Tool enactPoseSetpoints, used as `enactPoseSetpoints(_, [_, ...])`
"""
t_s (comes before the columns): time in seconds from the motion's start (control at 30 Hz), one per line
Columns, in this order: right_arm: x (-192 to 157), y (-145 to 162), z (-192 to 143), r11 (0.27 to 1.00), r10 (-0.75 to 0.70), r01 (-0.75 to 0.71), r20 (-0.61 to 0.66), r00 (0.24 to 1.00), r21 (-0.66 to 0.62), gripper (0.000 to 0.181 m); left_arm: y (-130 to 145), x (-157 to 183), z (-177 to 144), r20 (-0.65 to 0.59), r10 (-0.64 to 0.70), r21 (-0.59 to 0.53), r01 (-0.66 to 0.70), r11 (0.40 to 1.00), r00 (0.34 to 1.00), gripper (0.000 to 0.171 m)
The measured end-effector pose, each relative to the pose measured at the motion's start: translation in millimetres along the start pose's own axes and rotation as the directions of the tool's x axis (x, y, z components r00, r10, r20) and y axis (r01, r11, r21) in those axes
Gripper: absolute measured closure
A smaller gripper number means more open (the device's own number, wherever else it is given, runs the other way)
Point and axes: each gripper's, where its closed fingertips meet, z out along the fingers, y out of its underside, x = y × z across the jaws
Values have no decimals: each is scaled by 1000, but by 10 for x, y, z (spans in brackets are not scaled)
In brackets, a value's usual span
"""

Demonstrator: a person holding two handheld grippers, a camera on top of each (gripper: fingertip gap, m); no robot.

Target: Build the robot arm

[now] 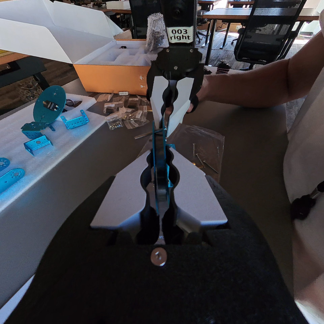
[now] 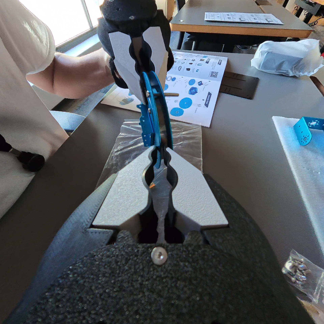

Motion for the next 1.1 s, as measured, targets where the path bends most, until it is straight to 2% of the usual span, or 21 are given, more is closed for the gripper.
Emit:
enactPoseSetpoints(0.27, [19, 46, -1, 1000, 10, -10, -3, 1000, -9, 173, 3, -9, -26, 17, -13, 7, 13, 1000, 1000, 160])
enactPoseSetpoints(0.4, [60, -177, -167, 999, 7, -5, -24, 1000, 45, 166, 10, -20, -22, 21, -20, 16, 19, 1000, 1000, 160])
enactPoseSetpoints(0.5, [21, -445, -164, 994, 6, -1, -46, 999, 108, 146, 16, -9, 1, 13, -23, 19, 23, 1000, 1000, 160])
enactPoseSetpoints(0.57, [-11, -534, -77, 992, 20, -14, -47, 999, 128, 122, 18, 14, 25, 4, -15, 18, 15, 1000, 1000, 160])
enactPoseSetpoints(0.6, [-21, -542, -35, 992, 31, -26, -37, 999, 127, 119, 13, 32, 36, -3, -8, 19, 8, 1000, 1000, 160])
enactPoseSetpoints(0.7, [-41, -554, 39, 978, 115, -120, 41, 993, 169, 124, -14, 85, 62, -22, 7, 27, -7, 1000, 1000, 160])
enactPoseSetpoints(0.8, [-26, -434, 104, 975, 158, -167, 68, 985, 144, 129, -35, 113, 75, -28, 21, 28, -20, 999, 999, 160])
enactPoseSetpoints(1.1, [9, -335, 167, 980, 144, -147, 38, 989, 133, 135, -12, 96, 101, -29, 13, 29, -12, 999, 999, 160])
